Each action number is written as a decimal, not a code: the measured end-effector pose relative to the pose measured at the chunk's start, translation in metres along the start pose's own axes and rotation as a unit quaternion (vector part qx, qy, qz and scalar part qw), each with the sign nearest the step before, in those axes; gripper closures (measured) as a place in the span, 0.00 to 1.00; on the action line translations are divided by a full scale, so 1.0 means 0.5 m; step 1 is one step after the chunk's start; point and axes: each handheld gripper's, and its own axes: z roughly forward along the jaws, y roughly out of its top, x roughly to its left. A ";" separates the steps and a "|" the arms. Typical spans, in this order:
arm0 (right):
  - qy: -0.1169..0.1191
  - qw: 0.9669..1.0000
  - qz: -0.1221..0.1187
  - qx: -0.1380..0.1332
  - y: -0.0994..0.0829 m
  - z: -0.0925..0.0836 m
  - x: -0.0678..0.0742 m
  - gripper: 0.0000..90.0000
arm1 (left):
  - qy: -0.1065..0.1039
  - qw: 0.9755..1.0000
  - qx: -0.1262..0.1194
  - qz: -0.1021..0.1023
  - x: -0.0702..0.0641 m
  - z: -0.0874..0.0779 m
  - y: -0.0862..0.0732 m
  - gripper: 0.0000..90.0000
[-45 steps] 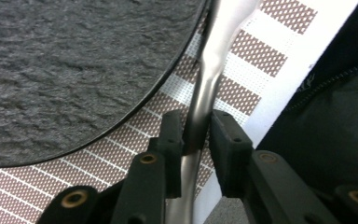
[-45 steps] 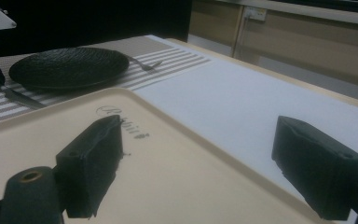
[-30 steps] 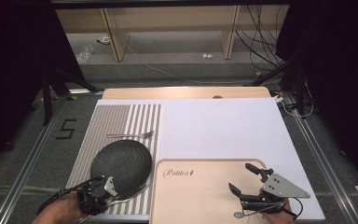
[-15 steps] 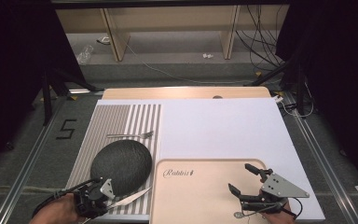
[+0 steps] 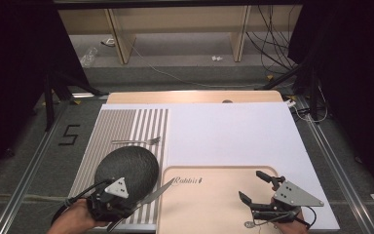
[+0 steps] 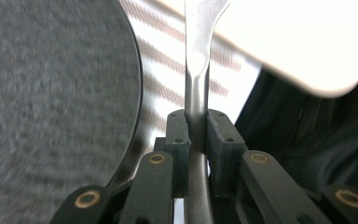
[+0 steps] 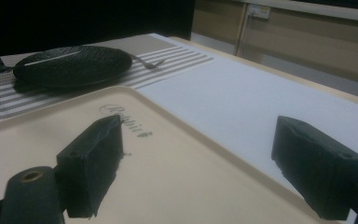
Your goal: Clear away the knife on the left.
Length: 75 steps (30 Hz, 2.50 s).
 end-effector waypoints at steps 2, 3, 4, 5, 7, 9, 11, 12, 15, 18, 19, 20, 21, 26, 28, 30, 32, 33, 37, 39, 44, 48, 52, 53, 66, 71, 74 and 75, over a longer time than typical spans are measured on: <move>0.000 1.000 0.001 -0.001 0.000 0.000 0.000 0.19 | -0.004 1.000 -0.009 -0.017 0.002 0.004 0.006 0.88; 0.000 1.000 0.002 -0.001 0.000 0.000 0.000 0.19 | -0.004 0.999 -0.015 -0.029 0.004 0.006 0.008 0.88; -0.001 1.000 0.002 -0.002 0.000 0.000 0.000 0.19 | -0.005 0.999 -0.018 -0.036 0.006 0.007 0.010 0.88; -0.001 1.000 0.003 -0.002 0.000 0.000 0.000 0.19 | -0.006 0.999 -0.021 -0.040 0.008 0.007 0.011 0.88; 0.000 1.000 0.003 -0.002 0.000 0.001 0.000 0.19 | -0.006 0.999 -0.023 -0.043 0.009 0.009 0.014 0.88; 0.000 1.000 0.003 -0.002 -0.001 0.001 -0.001 0.19 | -0.013 0.999 -0.025 -0.041 0.009 0.012 0.017 0.88; -0.001 1.000 0.002 -0.002 0.000 0.001 -0.001 0.19 | -0.018 0.999 -0.023 -0.037 0.006 0.017 0.022 0.88; -0.001 1.000 0.002 -0.002 0.000 0.001 -0.001 0.19 | -0.016 0.999 -0.024 -0.035 0.003 0.019 0.026 0.88; -0.002 1.000 0.003 -0.004 0.000 0.001 -0.001 0.19 | -0.026 0.999 -0.029 -0.030 -0.004 0.021 0.038 0.88; -0.002 1.000 0.001 -0.005 -0.001 0.002 -0.002 0.19 | -0.036 0.999 -0.029 -0.017 -0.016 0.023 0.055 0.88; -0.003 1.000 0.002 -0.005 -0.001 0.002 -0.002 0.19 | -0.035 0.999 -0.030 -0.015 -0.021 0.025 0.061 0.88; -0.004 1.000 0.002 -0.004 -0.001 0.002 -0.002 0.19 | -0.037 0.999 -0.027 -0.010 -0.025 0.027 0.069 0.88; -0.004 1.000 0.002 -0.005 0.000 0.002 -0.002 0.19 | -0.038 0.999 -0.024 -0.003 -0.029 0.028 0.075 0.88; -0.007 1.000 0.005 -0.007 0.000 0.000 -0.003 0.19 | -0.043 0.999 -0.019 0.008 -0.048 0.039 0.104 0.88; -0.012 1.000 0.005 -0.010 0.000 -0.001 -0.004 0.19 | -0.050 0.999 -0.013 0.017 -0.053 0.043 0.111 0.88; -0.017 1.000 0.007 -0.013 0.001 -0.003 -0.005 0.19 | -0.048 0.999 -0.008 0.023 -0.061 0.049 0.119 0.88; -0.023 1.000 0.007 -0.019 0.001 -0.005 -0.007 0.19 | -0.053 0.998 -0.003 0.029 -0.066 0.055 0.126 0.88; -0.029 0.999 0.010 -0.025 0.002 -0.006 -0.007 0.19 | -0.052 0.998 -0.001 0.031 -0.069 0.059 0.130 0.88; -0.039 0.999 0.012 -0.026 0.002 -0.008 -0.008 0.19 | -0.056 0.998 0.009 0.039 -0.080 0.072 0.143 0.88; -0.044 0.999 0.013 -0.026 0.002 -0.009 -0.010 0.19 | -0.059 0.997 0.016 0.039 -0.084 0.078 0.149 0.88; -0.050 0.998 0.016 -0.033 0.002 -0.010 -0.011 0.19 | -0.060 0.997 0.023 0.044 -0.091 0.095 0.164 0.88; -0.049 0.998 0.015 -0.032 0.002 -0.010 -0.011 0.19 | -0.063 0.996 0.025 0.051 -0.100 0.099 0.177 0.88; -0.050 0.998 0.014 -0.033 0.003 -0.011 -0.011 0.19 | -0.064 0.996 0.029 0.057 -0.110 0.107 0.193 0.88; -0.050 0.998 0.014 -0.034 0.003 -0.011 -0.011 0.19 | -0.066 0.996 0.030 0.057 -0.112 0.110 0.197 0.88; -0.047 0.998 0.014 -0.032 0.003 -0.011 -0.011 0.19 | -0.069 0.993 0.070 0.068 -0.140 0.157 0.207 0.88; -0.044 0.998 0.014 -0.029 0.002 -0.011 -0.011 0.20 | -0.068 0.992 0.083 0.067 -0.145 0.171 0.207 0.88; -0.044 0.999 0.015 -0.028 0.002 -0.011 -0.011 0.20 | -0.072 0.991 0.091 0.067 -0.146 0.180 0.207 0.88; -0.044 0.999 0.015 -0.028 0.002 -0.010 -0.011 0.20 | -0.071 0.991 0.095 0.066 -0.148 0.183 0.206 0.88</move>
